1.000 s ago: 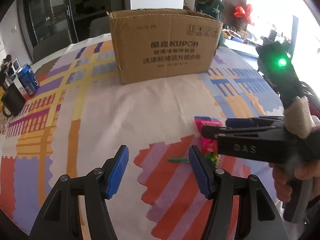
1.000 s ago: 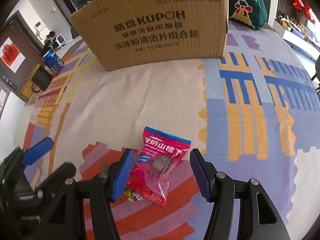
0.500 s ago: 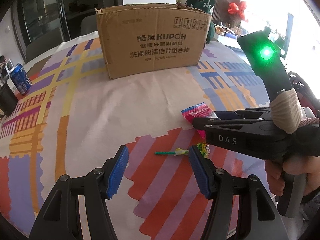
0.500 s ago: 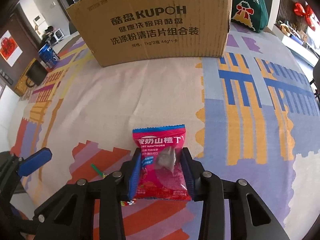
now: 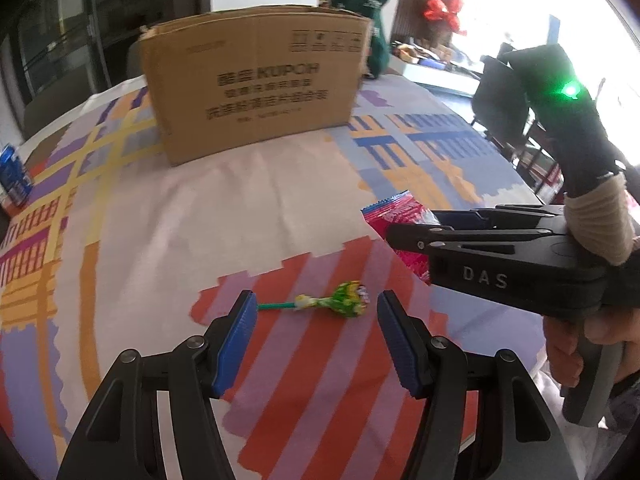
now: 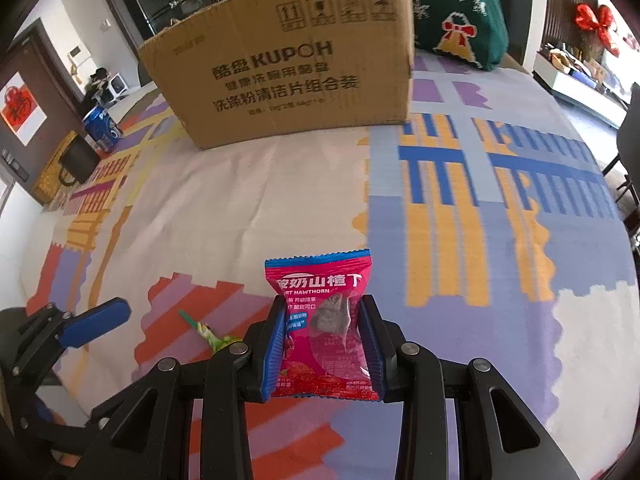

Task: Organize snacks
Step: 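Grasp the green lollipop with the left tool while the right tool grasps the pink hawthorn packet, then carry the lollipop and pink packet over the box with both tools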

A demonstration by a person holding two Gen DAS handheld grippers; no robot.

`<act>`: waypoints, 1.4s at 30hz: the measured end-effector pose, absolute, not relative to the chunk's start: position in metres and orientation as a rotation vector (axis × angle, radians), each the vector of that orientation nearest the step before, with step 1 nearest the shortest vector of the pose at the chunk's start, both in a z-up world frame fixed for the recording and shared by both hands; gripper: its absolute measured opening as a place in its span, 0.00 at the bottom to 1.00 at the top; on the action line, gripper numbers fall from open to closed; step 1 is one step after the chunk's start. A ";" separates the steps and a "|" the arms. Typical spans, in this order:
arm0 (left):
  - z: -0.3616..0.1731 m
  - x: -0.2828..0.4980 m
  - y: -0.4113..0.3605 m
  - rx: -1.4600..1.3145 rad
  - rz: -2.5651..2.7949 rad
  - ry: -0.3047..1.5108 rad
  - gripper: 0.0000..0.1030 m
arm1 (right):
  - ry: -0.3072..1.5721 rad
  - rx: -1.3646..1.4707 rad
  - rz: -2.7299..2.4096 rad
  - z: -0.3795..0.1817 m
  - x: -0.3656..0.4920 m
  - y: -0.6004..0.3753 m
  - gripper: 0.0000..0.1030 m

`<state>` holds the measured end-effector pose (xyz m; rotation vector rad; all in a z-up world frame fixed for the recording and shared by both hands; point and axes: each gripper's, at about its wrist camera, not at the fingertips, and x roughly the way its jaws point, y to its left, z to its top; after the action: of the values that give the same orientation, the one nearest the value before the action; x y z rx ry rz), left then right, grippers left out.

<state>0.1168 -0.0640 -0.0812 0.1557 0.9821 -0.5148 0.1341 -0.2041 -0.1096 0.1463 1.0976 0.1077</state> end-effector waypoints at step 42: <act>-0.099 0.141 -0.090 0.193 -0.584 1.005 0.24 | 1.109 0.205 0.078 -0.111 0.103 -0.225 0.35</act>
<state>0.1413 -0.0898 -0.0992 0.1934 1.0046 -0.5842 0.1030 -0.2249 -0.1112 0.2054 1.1086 0.0780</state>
